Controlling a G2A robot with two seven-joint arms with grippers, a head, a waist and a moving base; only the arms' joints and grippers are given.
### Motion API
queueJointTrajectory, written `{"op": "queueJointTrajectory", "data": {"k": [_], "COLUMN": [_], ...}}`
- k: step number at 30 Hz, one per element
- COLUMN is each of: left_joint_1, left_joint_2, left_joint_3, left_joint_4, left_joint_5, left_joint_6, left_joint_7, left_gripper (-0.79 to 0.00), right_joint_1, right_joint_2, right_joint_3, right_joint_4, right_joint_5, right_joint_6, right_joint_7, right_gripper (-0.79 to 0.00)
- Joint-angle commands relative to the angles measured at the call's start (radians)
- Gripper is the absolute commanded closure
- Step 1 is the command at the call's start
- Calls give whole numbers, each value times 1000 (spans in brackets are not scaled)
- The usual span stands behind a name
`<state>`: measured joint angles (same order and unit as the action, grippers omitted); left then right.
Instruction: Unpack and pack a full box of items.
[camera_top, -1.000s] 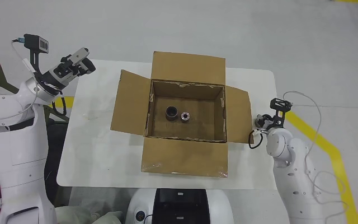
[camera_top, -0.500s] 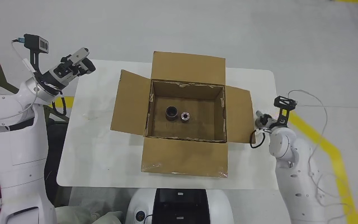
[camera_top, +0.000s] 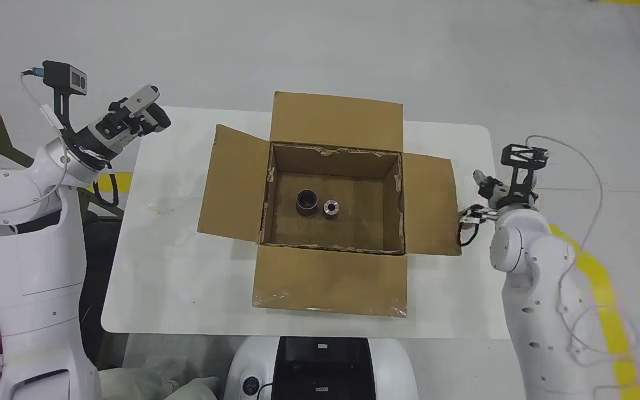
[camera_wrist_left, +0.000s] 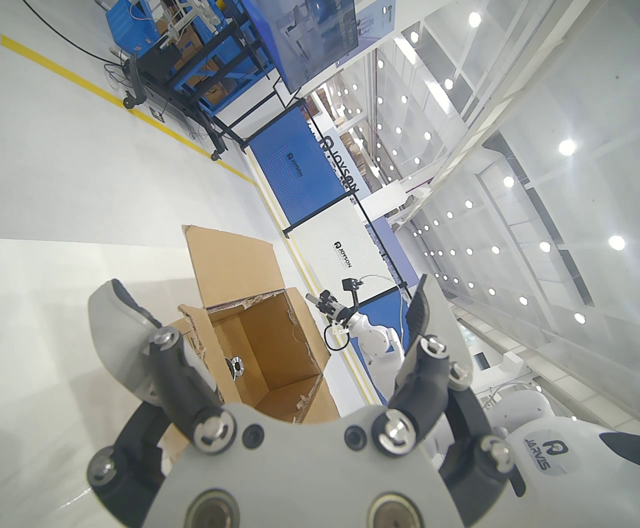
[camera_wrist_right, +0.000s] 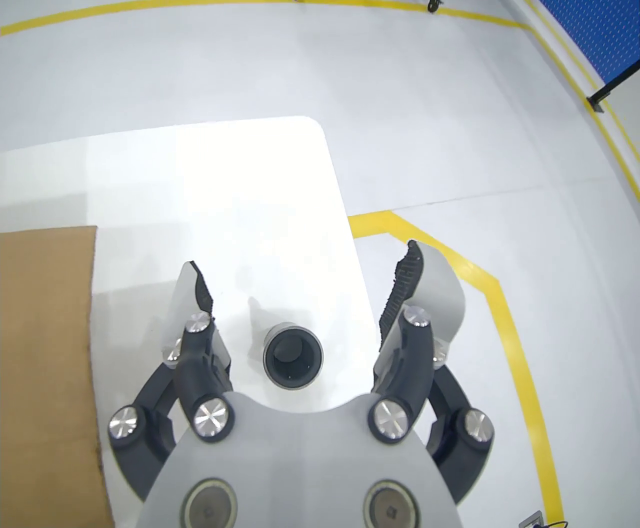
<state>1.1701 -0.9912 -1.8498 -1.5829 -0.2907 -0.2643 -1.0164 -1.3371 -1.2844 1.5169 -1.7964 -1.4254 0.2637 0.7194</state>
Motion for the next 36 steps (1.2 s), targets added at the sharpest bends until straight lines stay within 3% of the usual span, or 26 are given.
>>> {"op": "queueJointTrajectory", "data": {"k": [1,17,24,36], "left_joint_1": [0,0,0,0], "left_joint_2": [0,0,0,0], "left_joint_3": [0,0,0,0], "left_joint_4": [0,0,0,0], "left_joint_5": [0,0,0,0], "left_joint_6": [0,0,0,0], "left_joint_7": [0,0,0,0], "left_gripper": [-785,-785,-785,-785], "right_joint_1": [12,51,66,95], "right_joint_2": [-1,-15,-20,-26], "right_joint_3": [-8,-157,-245,-350], "right_joint_4": [-30,-289,-307,-281], "right_joint_5": [1,124,220,327], "right_joint_6": [-9,-106,-190,-243], "right_joint_7": [12,219,334,400], "right_gripper": [-708,-751,-733,-720]}}
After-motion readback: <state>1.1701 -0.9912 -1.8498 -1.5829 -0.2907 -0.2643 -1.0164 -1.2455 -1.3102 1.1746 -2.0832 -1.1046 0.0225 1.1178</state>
